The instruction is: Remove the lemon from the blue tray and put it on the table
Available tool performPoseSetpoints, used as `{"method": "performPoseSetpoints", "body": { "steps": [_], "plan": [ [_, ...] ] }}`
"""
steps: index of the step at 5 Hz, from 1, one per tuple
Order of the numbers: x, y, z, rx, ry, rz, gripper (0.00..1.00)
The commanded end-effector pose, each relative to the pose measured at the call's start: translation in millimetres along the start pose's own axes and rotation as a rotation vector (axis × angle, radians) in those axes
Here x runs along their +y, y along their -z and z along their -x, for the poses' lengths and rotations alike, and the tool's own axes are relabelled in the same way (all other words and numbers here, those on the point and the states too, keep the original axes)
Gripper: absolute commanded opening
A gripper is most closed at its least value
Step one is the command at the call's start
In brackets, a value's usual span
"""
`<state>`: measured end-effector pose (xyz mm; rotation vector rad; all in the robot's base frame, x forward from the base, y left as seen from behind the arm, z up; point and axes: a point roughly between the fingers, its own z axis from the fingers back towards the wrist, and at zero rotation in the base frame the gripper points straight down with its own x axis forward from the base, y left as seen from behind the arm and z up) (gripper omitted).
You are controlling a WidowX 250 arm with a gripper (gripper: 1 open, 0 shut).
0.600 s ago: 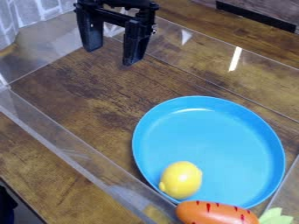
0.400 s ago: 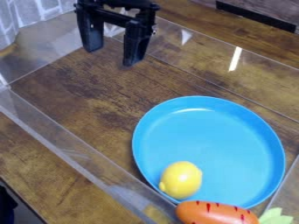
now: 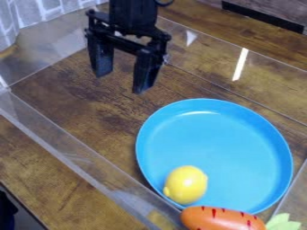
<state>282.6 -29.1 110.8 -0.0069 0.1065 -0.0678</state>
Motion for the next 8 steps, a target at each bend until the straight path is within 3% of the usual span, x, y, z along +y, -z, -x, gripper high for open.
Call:
{"method": "performPoseSetpoints", "body": {
  "steps": [1,4,5,8],
  "plan": [
    [-14,-4.2,0.2,-0.035,0.034,-0.004,1.00],
    [-31,12.7,1.3,-0.021,0.078,-0.004,1.00],
    [-46,22.8,2.6,-0.031,0.118,-0.007,1.00],
    [-100,70.0,8.8,-0.047,0.344,-0.037,1.00]
  ]
}}
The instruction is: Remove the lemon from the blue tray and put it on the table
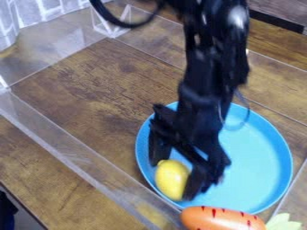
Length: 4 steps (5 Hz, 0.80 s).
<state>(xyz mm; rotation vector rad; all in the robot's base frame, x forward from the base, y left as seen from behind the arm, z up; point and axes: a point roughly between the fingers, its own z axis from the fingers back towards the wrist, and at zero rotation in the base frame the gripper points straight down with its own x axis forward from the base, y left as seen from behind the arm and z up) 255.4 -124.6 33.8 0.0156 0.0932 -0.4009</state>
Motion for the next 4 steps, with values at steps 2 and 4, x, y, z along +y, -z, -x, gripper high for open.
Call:
{"method": "performPoseSetpoints", "body": {
  "steps": [2,4],
  "plan": [
    [-11.0,7.8,-12.1,-0.034,0.068,-0.010,0.00],
    [-15.0,11.8,-13.9,-0.046,0.080,-0.009,0.00]
  ]
}}
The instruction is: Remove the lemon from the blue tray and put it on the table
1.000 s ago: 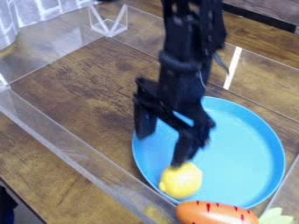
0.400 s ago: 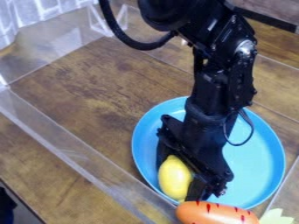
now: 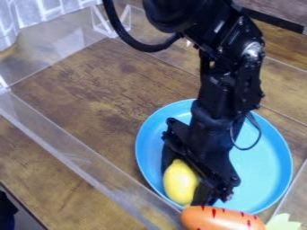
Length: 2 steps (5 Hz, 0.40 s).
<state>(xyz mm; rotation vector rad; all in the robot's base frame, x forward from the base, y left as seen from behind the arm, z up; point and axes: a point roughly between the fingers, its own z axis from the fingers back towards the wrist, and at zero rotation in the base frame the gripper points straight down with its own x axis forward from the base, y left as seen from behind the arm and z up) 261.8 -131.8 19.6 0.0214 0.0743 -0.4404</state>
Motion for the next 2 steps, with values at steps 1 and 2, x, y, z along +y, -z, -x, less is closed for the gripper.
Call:
{"method": "performPoseSetpoints", "body": {
  "steps": [1,2],
  "plan": [
    [-13.1,-0.9,-5.5,-0.037,0.049,0.004,0.00],
    [-15.2,-0.4,-6.8,-0.047,0.058,0.006,0.00]
  ]
}}
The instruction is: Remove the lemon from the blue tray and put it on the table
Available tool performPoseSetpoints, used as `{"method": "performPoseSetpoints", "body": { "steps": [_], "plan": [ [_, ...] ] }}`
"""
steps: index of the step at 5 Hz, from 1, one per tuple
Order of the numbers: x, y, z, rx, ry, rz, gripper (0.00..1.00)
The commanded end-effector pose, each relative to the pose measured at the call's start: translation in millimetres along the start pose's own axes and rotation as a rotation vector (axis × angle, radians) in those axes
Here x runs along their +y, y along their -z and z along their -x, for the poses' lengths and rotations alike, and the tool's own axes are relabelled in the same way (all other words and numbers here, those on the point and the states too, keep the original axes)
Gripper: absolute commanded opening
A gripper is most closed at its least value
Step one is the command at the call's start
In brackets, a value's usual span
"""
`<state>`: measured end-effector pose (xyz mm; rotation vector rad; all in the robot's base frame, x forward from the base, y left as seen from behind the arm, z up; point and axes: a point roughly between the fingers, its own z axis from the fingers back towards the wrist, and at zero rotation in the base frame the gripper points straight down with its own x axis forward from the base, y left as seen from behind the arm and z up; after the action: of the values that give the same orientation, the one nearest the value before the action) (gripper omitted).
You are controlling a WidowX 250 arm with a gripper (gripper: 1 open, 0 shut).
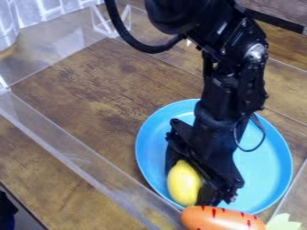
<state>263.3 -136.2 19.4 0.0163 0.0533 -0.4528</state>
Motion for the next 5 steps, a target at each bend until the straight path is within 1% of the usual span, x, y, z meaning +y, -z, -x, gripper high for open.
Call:
{"method": "performPoseSetpoints", "body": {
  "steps": [1,3,5],
  "plan": [
    [-13.5,0.2,-4.4,-0.034,0.056,0.012,0.00],
    [-15.4,0.3,-4.3,-0.043,0.075,0.023,0.00],
    [-22.7,0.6,-9.2,-0.068,0.091,0.047,0.00]
  ]
}}
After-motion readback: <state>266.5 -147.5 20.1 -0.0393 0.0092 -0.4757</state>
